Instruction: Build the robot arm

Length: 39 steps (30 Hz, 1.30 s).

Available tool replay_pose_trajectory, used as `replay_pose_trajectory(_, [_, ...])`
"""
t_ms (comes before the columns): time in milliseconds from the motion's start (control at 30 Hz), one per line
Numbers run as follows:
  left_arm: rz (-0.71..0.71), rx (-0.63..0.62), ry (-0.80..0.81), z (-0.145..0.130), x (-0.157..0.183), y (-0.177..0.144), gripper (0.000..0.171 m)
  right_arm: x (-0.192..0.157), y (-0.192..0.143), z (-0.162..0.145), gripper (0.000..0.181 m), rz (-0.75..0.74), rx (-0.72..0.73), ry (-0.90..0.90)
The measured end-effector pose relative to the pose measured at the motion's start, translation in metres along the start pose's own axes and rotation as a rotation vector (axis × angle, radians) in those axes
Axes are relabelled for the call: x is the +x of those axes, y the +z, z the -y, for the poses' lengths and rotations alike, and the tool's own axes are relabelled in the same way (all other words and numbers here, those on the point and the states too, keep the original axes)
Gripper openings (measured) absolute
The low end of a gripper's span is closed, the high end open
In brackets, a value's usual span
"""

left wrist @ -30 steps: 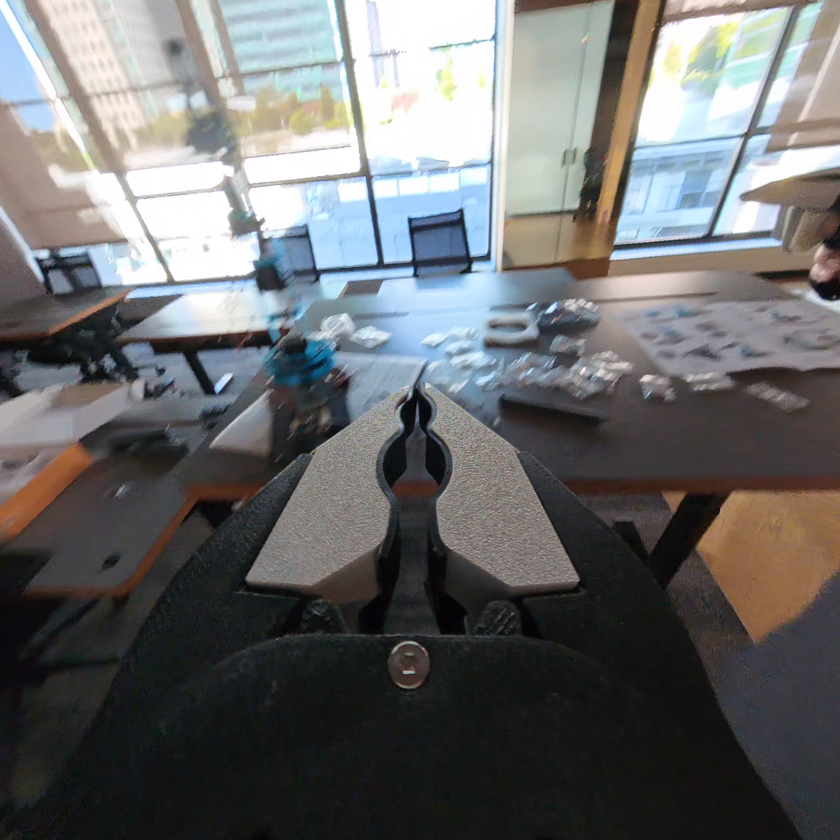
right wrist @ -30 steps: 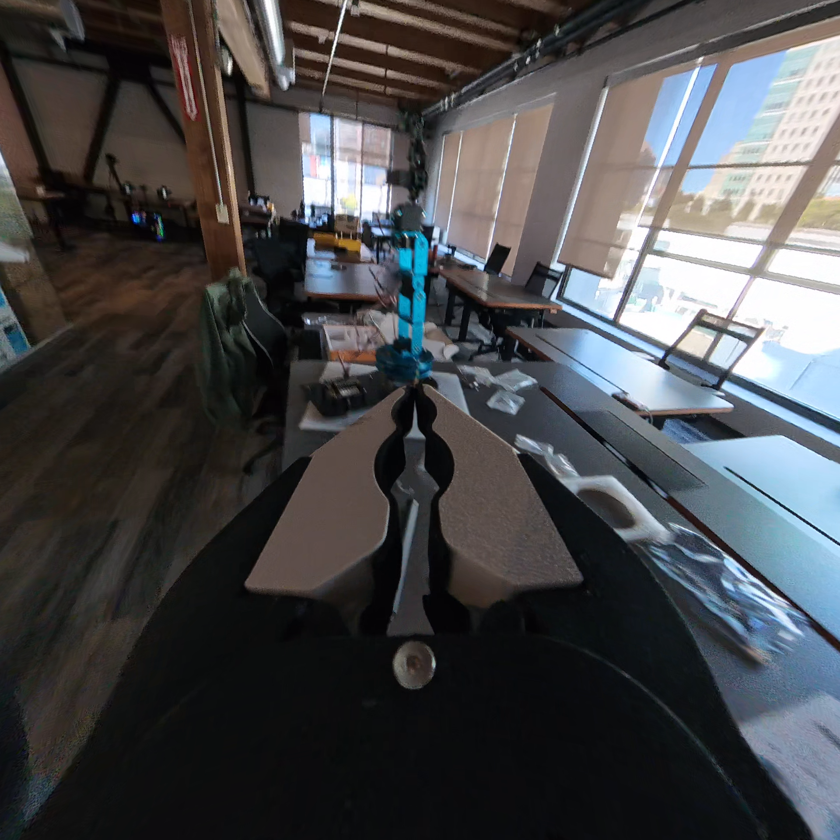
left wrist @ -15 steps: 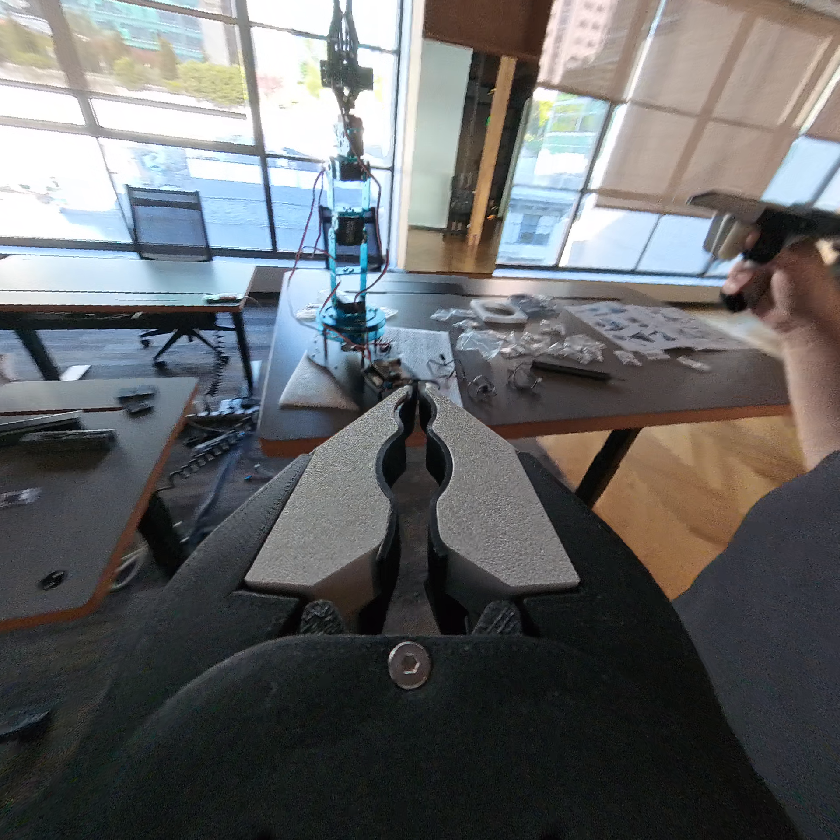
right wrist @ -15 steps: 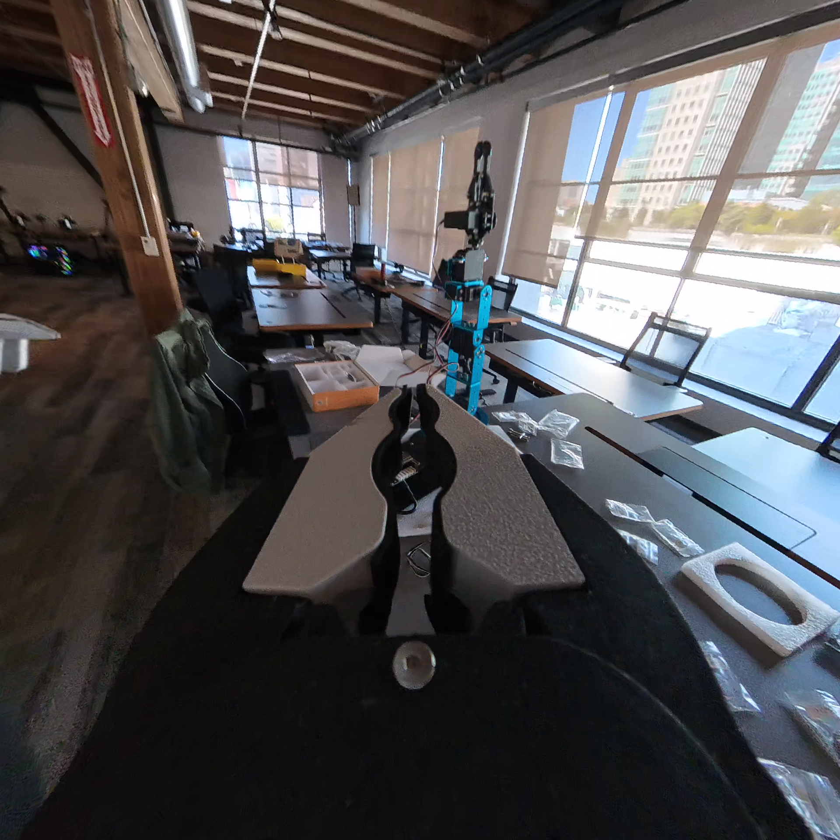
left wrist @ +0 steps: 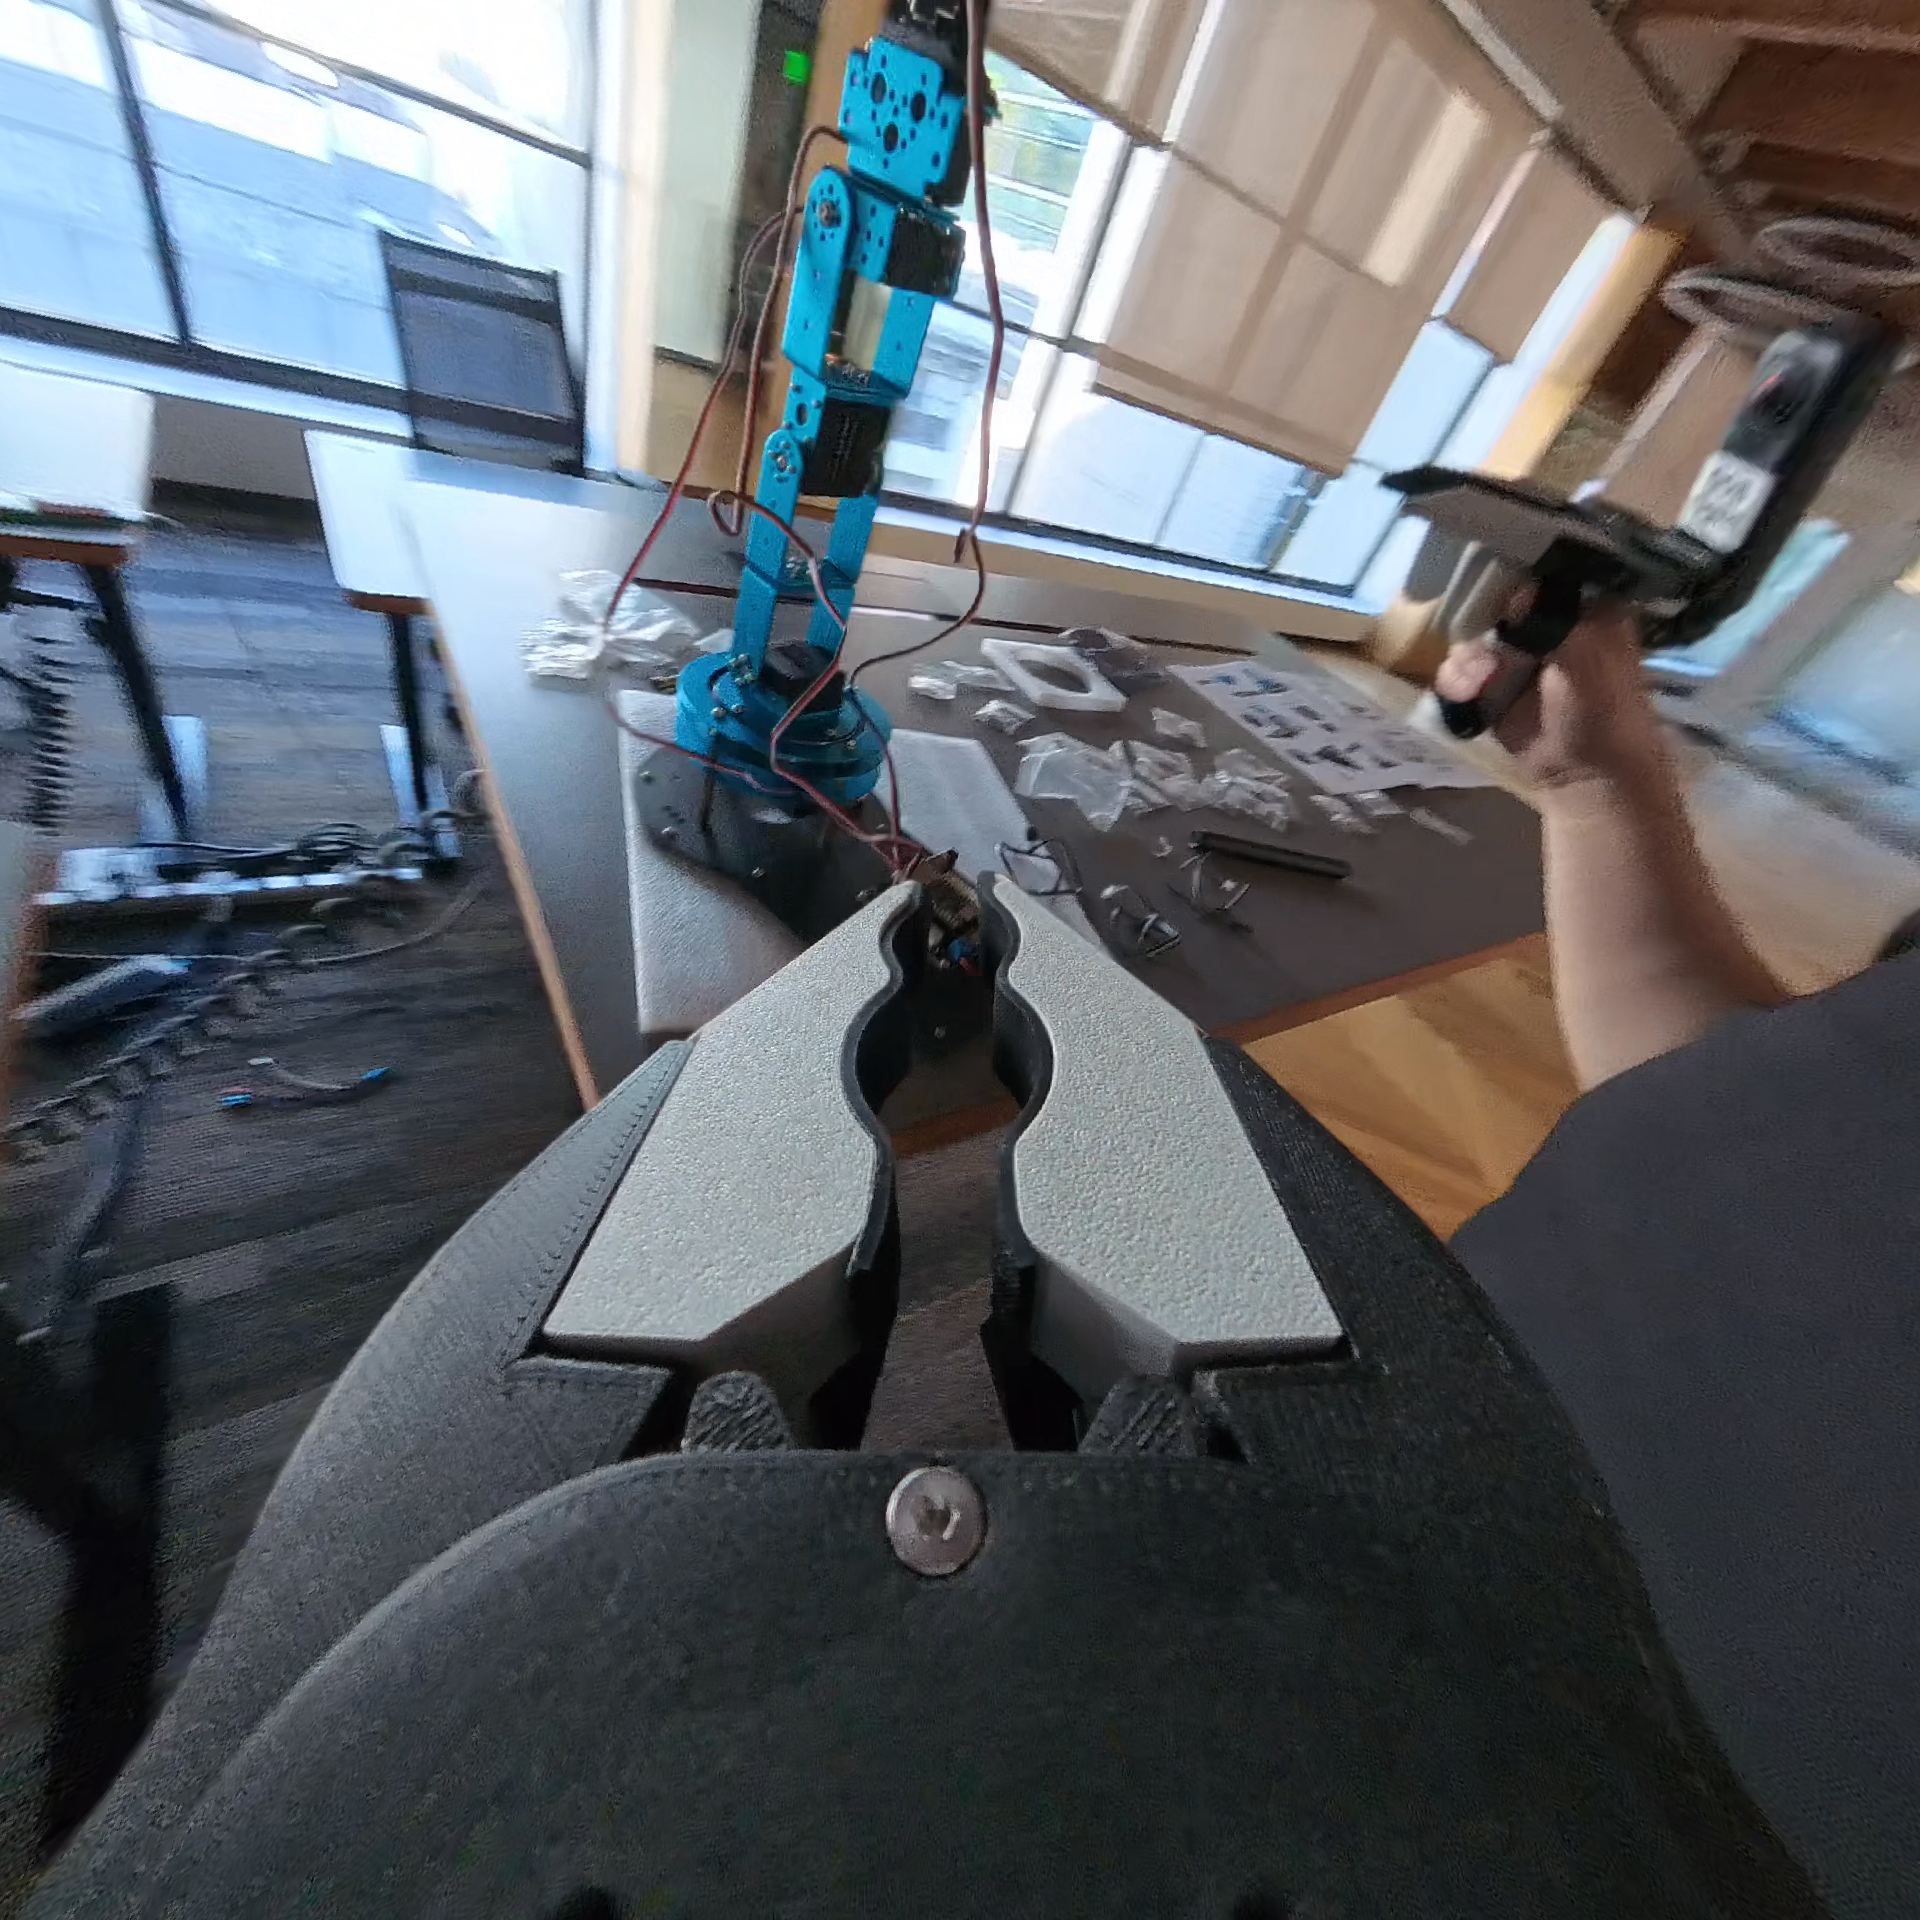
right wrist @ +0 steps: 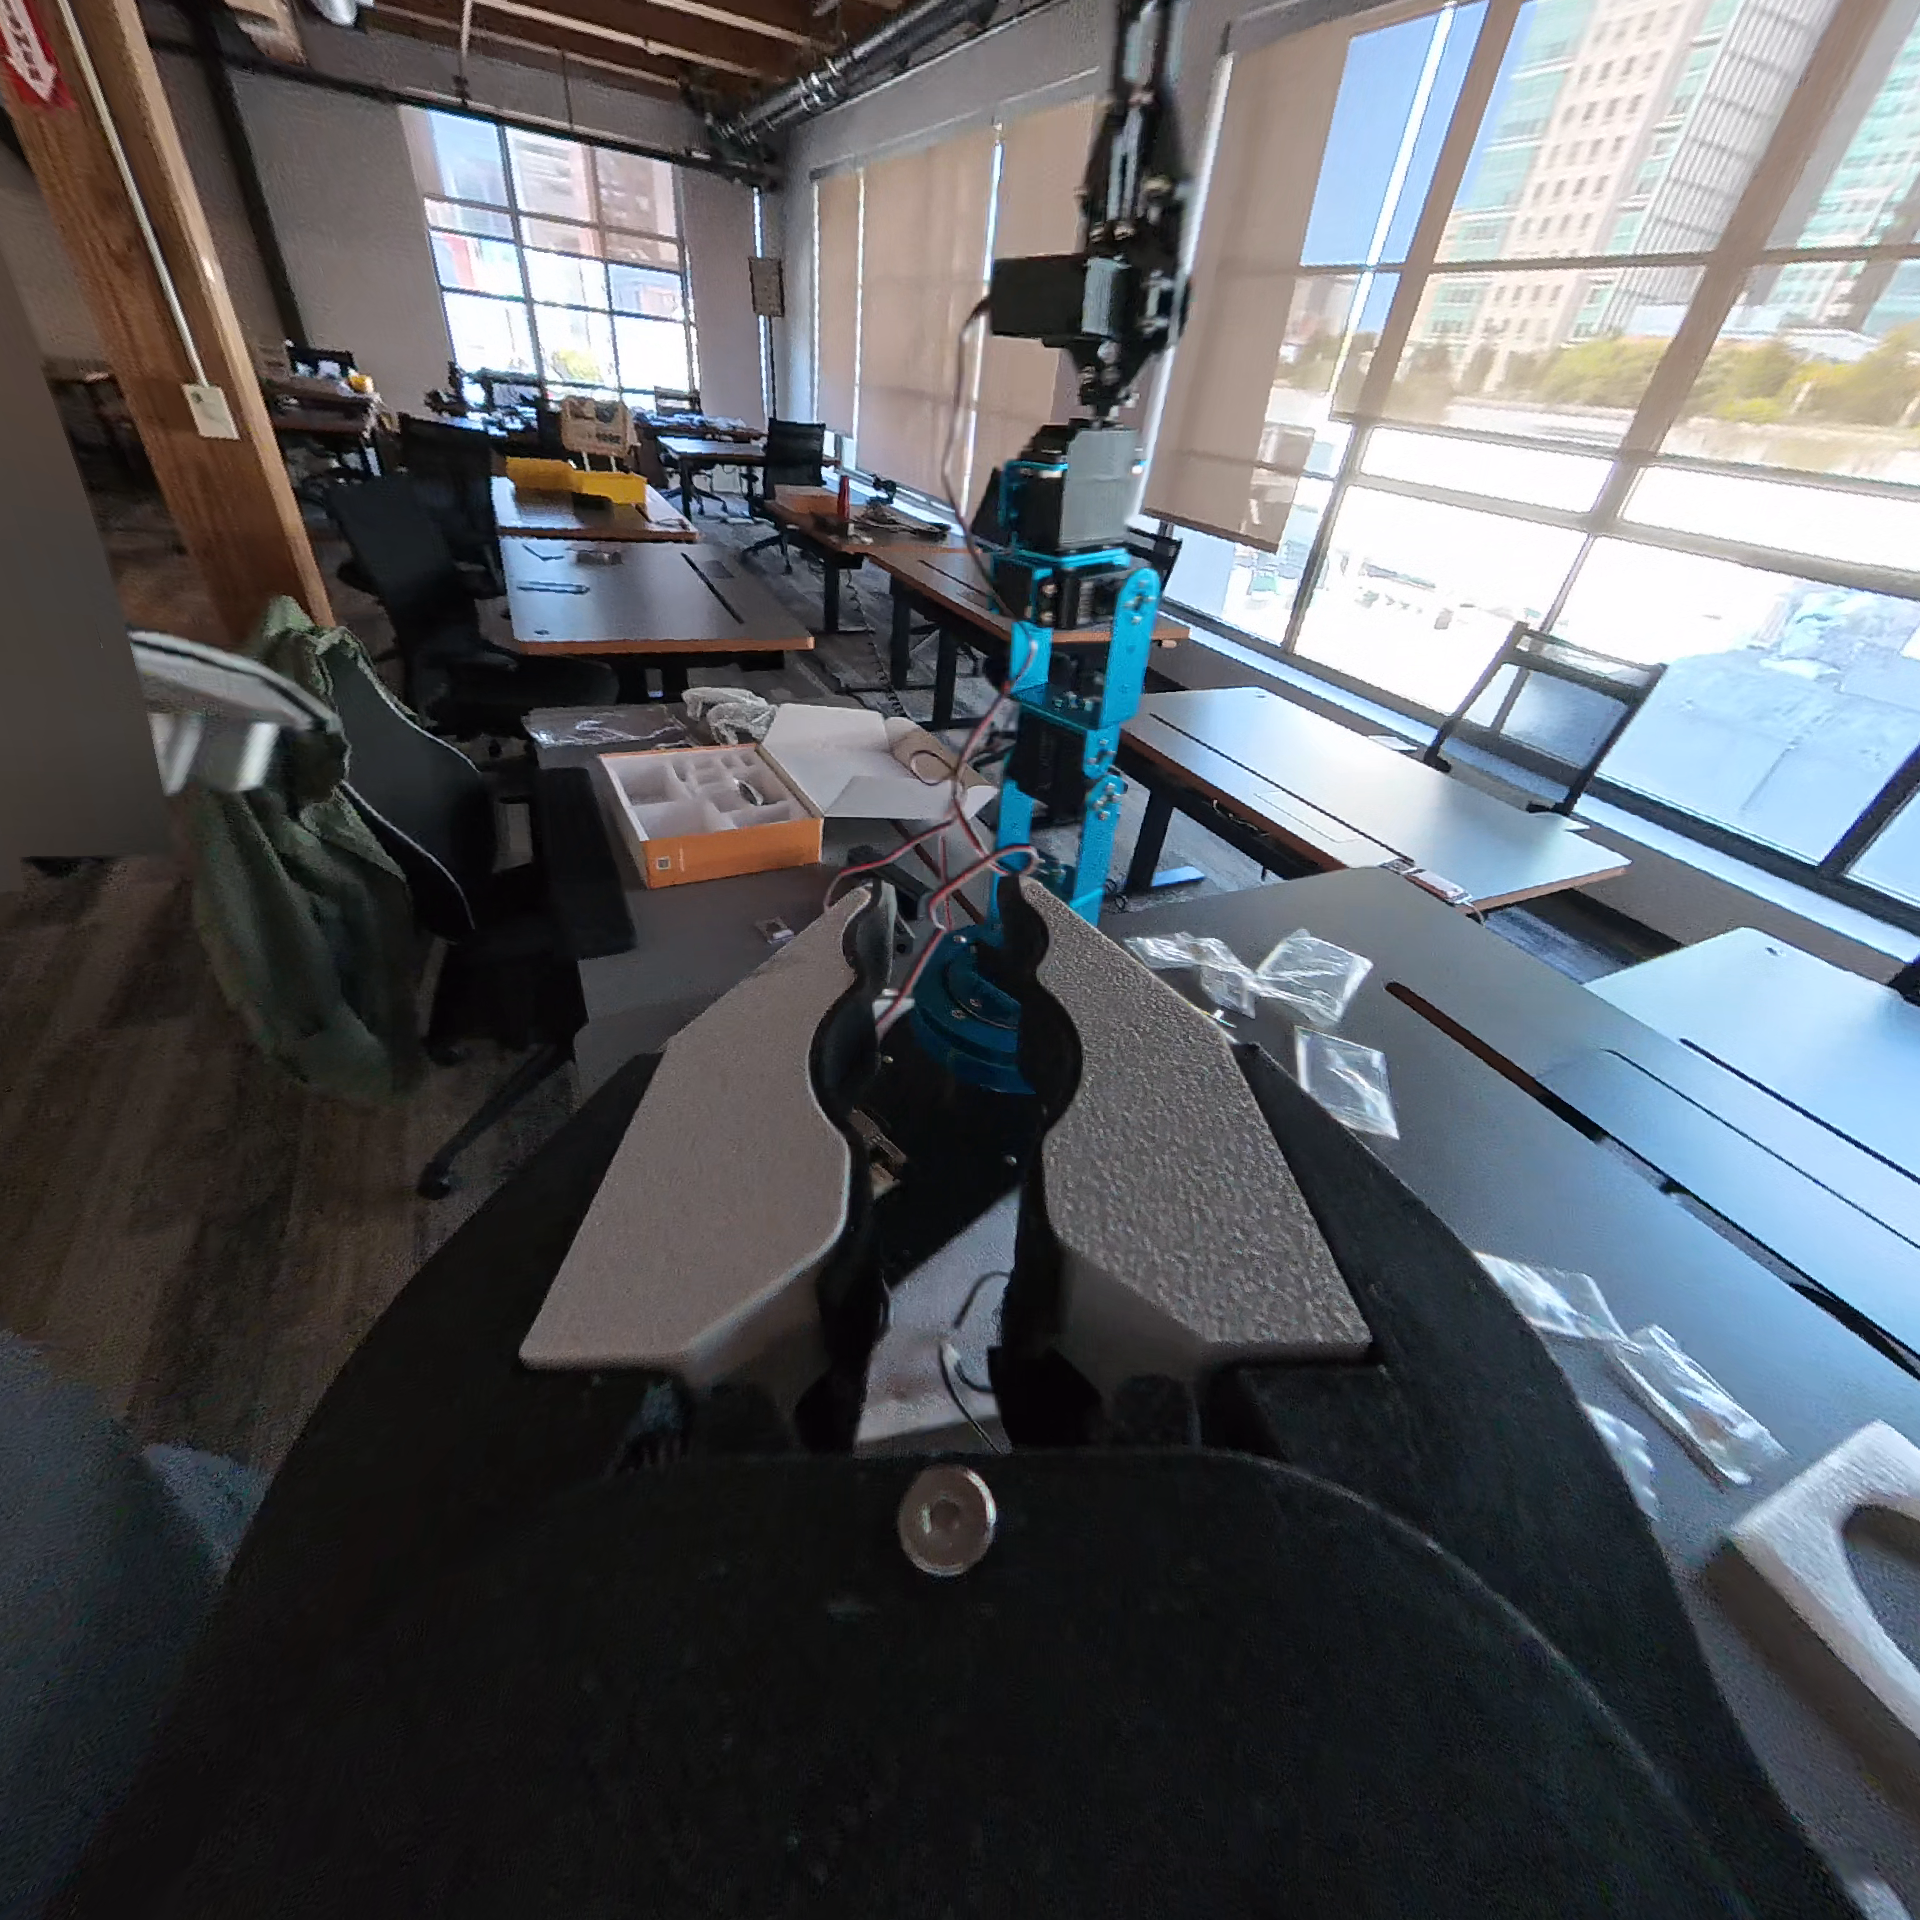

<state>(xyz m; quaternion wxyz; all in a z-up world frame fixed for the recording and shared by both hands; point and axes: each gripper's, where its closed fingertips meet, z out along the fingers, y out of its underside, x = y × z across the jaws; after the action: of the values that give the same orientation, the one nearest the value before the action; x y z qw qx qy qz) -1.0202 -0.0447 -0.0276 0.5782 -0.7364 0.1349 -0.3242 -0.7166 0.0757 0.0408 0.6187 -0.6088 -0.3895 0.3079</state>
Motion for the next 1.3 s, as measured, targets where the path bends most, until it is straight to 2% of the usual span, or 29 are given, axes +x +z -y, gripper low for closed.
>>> replay_pose_trajectory(67, [-0.107,-0.002,-0.012,0.016,-0.020,0.018,0.003,-0.011,0.019,-0.006,0.021,0.012,-0.018,0.016])
replay_pose_trajectory(133, [-0.165,-0.012,0.045,0.031,-0.048,0.035,0.000,-0.019,0.036,-0.014,0.023,-0.017,-0.027,0.046])
replay_pose_trajectory(200, [-0.231,-0.055,0.103,0.043,-0.077,0.054,0.000,-0.028,0.052,-0.021,0.024,-0.082,-0.019,0.086])
replay_pose_trajectory(300, [-0.423,-0.102,0.135,0.064,-0.107,0.083,0.000,-0.045,0.074,-0.031,0.027,-0.216,-0.024,0.122])
replay_pose_trajectory(400, [-0.602,-0.158,0.186,0.084,-0.131,0.113,0.009,-0.057,0.098,-0.032,0.029,-0.381,-0.029,0.126])
replay_pose_trajectory(500, [-0.678,-0.183,0.233,0.112,-0.148,0.155,0.023,-0.059,0.121,-0.017,0.035,-0.523,0.000,0.164])
replay_pose_trajectory(600, [-0.830,-0.172,0.239,0.152,-0.137,0.186,0.031,-0.062,0.143,-0.001,0.037,-0.609,-0.034,0.138])
replay_pose_trajectory(733, [-0.946,-0.058,0.323,0.204,-0.120,0.215,0.032,-0.066,0.163,0.013,0.038,-0.694,-0.098,-0.002])
replay_pose_trajectory(833, [-1.048,-0.013,0.326,0.227,-0.101,0.231,0.039,-0.065,0.170,0.019,0.038,-0.718,-0.138,-0.081])
replay_pose_trajectory(967, [-1.261,0.023,0.329,0.252,-0.066,0.256,0.050,-0.060,0.178,0.019,0.039,-0.733,-0.189,-0.075])
replay_pose_trajectory(1133, [-1.592,-0.109,0.398,0.246,-0.032,0.295,0.045,-0.041,0.181,0.039,0.040,-0.850,-0.163,-0.067])
replay_pose_trajectory(1300, [-1.925,-0.286,0.381,0.214,-0.024,0.316,0.036,-0.017,0.183,0.063,0.051,-1.066,-0.147,-0.063])
